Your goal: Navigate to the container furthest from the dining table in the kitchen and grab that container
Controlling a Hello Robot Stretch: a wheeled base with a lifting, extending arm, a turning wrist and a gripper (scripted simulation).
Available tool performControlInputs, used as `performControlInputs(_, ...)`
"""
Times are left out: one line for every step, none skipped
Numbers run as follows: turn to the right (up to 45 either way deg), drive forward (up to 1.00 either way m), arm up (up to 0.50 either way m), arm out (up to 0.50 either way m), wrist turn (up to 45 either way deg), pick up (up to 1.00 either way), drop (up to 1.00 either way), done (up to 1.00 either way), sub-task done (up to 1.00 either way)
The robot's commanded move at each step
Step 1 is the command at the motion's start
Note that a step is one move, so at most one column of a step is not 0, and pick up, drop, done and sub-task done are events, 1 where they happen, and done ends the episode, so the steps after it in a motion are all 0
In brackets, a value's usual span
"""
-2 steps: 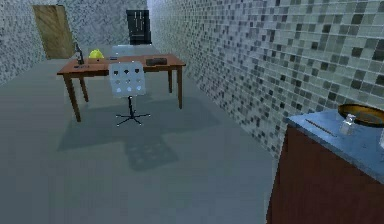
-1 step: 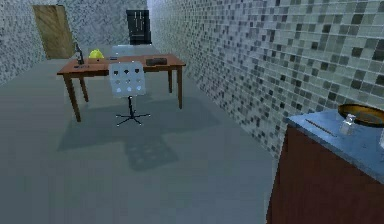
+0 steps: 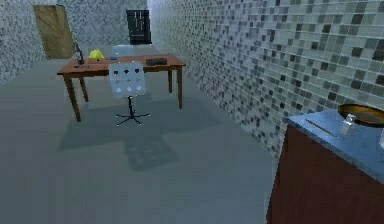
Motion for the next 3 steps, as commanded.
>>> performControlInputs(0.0, 0.0, 0.0, 0.0, 45.0, 0.0, 0.0, 0.0, 0.0)
performControlInputs(0.0, 0.0, 0.0, 0.0, 33.0, 0.0, 0.0, 0.0, 0.0)
performControlInputs(0.0, 0.0, -0.14, 0.0, 0.0, 0.0, 0.0, 0.0, 0.0)
